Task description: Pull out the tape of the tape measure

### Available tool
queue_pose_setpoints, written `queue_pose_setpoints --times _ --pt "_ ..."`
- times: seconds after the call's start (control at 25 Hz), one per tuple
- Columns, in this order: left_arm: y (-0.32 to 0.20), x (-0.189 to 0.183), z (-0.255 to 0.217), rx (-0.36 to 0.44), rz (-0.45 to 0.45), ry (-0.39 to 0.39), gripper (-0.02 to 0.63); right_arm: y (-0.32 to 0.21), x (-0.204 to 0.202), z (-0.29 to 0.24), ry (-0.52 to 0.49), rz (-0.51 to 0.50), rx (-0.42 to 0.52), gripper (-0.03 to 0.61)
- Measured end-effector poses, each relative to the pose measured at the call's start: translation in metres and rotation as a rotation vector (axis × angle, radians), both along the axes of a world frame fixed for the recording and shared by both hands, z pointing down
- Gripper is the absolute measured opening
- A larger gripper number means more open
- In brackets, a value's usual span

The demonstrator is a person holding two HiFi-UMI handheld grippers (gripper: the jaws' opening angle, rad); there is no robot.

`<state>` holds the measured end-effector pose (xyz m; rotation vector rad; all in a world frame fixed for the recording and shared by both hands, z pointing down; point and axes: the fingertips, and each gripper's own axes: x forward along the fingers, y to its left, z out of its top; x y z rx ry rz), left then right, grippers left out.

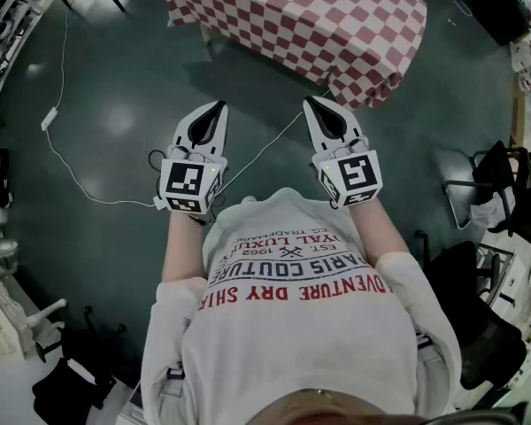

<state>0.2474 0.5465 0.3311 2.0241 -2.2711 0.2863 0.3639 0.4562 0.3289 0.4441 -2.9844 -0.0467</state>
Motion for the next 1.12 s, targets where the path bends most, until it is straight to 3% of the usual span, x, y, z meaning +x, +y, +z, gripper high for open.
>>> queue_pose_setpoints --times 0.48,0.68,0.72,0.8,1.12 --pt "0.002 -0.033 0.0 0.017 0.021 0.017 0.017 0.007 -0.032 0.003 0.005 0.012 -0.01 0.028" --pt "0.008 -0.058 0.008 0.031 0.04 0.03 0.02 0.005 -0.051 0.005 -0.033 0.108 -0.007 0.029" --pt "0.011 -0.065 0.01 0.033 0.036 0.035 0.051 0.004 -0.055 0.006 -0.032 0.129 0.005 0.048" --pt "0.016 -0.079 0.013 0.032 0.03 0.047 0.246 0.003 -0.064 0.009 -0.021 0.147 0.018 0.164" --pt "0.027 -0.12 0.027 -0.003 -0.016 0.069 0.268 -0.001 -0.099 0.028 0.036 0.11 -0.007 0.166"
